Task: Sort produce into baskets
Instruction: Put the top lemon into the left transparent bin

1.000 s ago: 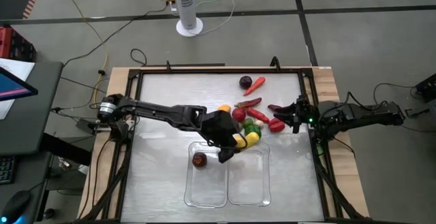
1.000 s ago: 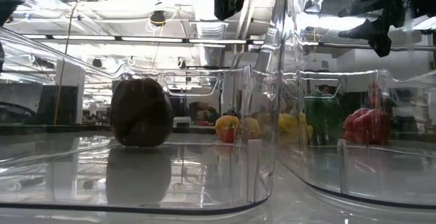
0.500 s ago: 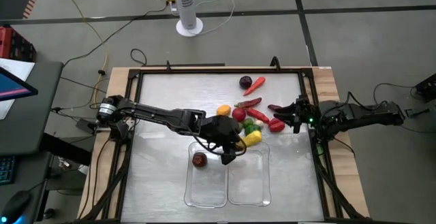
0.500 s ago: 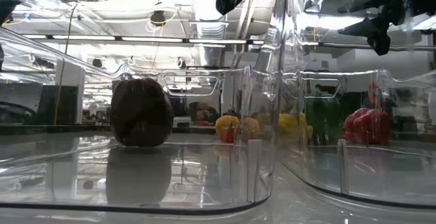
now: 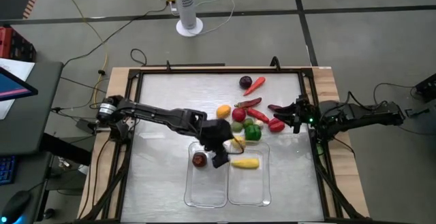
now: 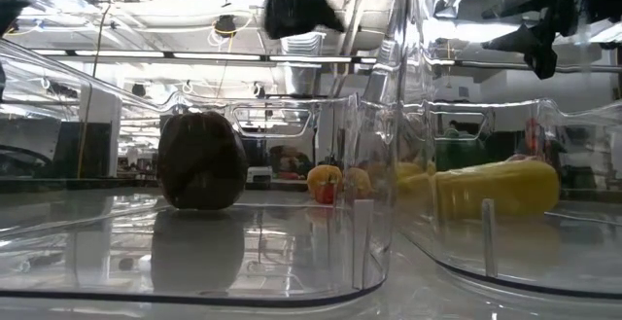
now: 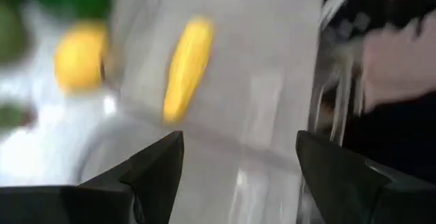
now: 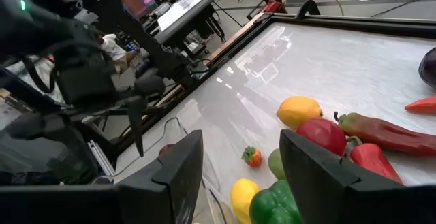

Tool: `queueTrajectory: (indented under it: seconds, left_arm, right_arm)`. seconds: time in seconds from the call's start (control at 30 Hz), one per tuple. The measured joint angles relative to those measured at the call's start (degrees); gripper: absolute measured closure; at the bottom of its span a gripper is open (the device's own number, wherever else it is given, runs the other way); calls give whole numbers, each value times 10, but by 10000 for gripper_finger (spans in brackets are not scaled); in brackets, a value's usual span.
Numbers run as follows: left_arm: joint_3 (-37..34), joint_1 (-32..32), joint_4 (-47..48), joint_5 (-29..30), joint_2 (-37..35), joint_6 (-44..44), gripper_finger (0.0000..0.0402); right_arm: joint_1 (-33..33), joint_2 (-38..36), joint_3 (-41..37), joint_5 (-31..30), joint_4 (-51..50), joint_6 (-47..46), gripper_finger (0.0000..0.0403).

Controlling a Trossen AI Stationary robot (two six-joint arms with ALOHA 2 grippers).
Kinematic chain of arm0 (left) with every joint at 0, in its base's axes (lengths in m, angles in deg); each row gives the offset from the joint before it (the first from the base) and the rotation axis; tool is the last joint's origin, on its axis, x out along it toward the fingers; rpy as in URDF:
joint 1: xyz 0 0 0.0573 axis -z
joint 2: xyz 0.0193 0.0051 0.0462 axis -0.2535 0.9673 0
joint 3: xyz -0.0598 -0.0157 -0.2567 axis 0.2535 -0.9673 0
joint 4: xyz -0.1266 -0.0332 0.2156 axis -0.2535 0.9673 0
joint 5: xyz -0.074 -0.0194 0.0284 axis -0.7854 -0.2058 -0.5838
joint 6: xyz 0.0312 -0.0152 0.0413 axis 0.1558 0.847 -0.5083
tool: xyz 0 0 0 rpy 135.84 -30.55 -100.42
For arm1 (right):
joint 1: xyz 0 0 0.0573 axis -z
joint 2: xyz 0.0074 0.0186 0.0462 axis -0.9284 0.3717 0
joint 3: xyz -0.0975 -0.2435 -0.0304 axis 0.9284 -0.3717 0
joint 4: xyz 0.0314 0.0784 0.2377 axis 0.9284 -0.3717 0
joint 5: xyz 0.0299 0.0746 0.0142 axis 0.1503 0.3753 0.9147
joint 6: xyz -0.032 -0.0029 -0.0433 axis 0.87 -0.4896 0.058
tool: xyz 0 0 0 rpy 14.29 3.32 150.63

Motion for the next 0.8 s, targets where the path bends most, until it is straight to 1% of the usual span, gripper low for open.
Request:
queueTrajectory:
  seconds: [0.13, 0.23, 0.5, 0.8]
  left_arm:
    - [0, 24, 93, 18, 0, -9, 150]
    - [0, 39, 126, 28, 0, -5, 158]
    - [-4, 71, 171, 101, 0, -10, 166]
    - [-91, 95, 152, 106, 1, 7, 166]
  right_arm:
    - [0, 0, 0, 0, -1, 1, 182]
    - [0, 0, 0, 0, 0, 0, 182]
    - [0, 0, 0, 0, 0, 0, 182]
    - [0, 0, 0, 0, 1, -3, 182]
